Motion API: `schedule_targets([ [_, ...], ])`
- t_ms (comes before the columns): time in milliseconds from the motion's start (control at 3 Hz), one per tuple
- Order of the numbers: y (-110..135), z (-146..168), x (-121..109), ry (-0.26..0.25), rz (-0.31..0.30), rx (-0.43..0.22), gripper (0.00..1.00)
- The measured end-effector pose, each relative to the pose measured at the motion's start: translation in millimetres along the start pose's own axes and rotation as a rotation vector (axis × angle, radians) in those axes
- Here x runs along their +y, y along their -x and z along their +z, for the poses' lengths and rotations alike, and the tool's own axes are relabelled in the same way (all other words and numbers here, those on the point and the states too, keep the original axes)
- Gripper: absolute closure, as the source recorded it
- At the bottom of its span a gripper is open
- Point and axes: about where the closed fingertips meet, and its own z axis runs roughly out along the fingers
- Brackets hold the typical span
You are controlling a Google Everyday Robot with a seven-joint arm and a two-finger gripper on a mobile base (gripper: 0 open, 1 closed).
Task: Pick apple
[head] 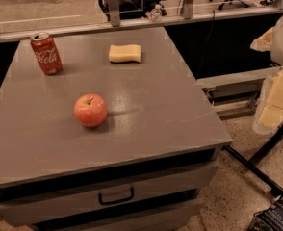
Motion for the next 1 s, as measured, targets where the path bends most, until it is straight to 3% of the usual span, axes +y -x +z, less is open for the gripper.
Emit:
schedule_targets([
  [333, 0, 0, 0, 0.0, 0.0, 0.0, 0.0],
  [667, 8, 1, 3, 0.014, -0.002, -0.075, 0.0],
  [1000, 21, 12, 9, 0.033, -0.02, -0.256, 0.0],
])
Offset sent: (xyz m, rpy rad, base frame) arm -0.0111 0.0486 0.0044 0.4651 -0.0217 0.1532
